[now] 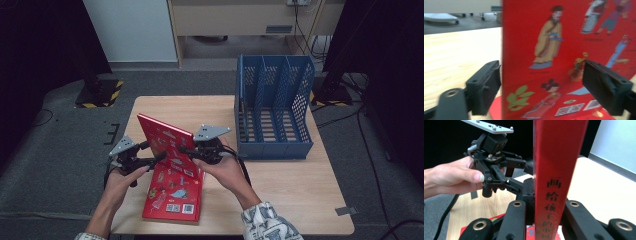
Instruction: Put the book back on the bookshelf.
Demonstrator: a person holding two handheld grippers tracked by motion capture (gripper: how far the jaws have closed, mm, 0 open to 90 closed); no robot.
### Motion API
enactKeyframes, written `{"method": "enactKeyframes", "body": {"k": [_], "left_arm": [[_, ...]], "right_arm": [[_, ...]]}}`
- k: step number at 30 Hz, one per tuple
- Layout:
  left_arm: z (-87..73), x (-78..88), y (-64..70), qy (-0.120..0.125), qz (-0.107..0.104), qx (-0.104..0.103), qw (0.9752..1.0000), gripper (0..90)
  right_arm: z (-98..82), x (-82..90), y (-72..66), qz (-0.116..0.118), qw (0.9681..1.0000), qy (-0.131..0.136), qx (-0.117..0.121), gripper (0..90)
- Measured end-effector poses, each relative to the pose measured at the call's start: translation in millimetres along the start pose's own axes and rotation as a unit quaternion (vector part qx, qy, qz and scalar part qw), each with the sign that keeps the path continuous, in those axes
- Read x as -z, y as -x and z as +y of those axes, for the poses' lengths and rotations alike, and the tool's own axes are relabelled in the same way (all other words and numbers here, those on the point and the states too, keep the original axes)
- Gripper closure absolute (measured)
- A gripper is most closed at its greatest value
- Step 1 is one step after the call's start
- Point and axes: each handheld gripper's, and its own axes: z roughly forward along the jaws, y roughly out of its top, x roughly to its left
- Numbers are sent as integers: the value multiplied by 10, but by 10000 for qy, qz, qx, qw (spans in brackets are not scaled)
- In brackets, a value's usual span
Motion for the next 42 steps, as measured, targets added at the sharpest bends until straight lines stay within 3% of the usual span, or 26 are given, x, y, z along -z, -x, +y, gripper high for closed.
{"method": "enactKeyframes", "body": {"k": [10,20,29,42], "left_arm": [[8,56,73,-133,166,27,9998,178],[11,67,139,-195,295,42,9994,184],[15,65,169,-233,324,69,9992,215],[16,49,186,-253,275,77,9993,192]], "right_arm": [[49,-25,-37,-123,9990,416,-98,660],[131,-45,-29,-130,9974,676,-228,629],[168,-44,6,-48,9961,824,-318,693],[172,-84,11,115,9946,955,-396,743]]}}
